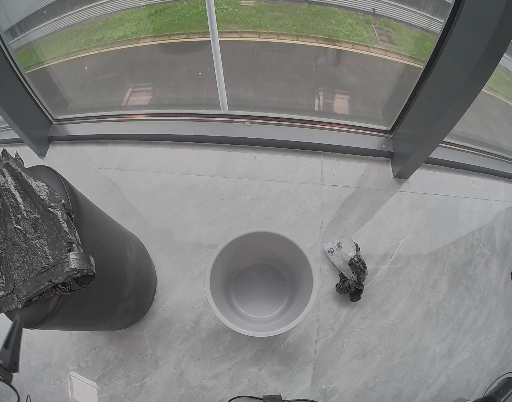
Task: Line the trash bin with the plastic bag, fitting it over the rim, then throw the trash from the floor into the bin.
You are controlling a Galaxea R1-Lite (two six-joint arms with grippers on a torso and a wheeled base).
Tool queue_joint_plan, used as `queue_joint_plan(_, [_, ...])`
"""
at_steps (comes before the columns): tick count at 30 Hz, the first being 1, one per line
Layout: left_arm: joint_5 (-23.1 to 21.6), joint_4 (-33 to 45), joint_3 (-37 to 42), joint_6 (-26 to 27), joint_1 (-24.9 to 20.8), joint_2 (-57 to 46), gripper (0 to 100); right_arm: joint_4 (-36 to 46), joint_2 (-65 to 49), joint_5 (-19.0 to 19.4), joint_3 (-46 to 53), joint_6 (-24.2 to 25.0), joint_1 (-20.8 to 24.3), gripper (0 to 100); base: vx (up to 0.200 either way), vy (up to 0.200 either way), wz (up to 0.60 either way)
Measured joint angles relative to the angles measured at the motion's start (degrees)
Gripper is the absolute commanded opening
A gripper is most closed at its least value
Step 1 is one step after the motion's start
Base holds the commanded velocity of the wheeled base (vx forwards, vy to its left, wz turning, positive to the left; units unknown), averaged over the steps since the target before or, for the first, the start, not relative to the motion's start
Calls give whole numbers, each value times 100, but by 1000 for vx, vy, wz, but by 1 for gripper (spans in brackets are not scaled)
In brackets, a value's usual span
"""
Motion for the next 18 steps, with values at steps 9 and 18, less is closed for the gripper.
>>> queue_joint_plan(9, [188,-51,540,2896,-27,1028,100,-1451,1941,184,-144,305,566,100,0,0,0])
queue_joint_plan(18, [374,-1014,719,3679,-33,2075,100,-2491,3284,246,-57,449,811,100,0,0,0])
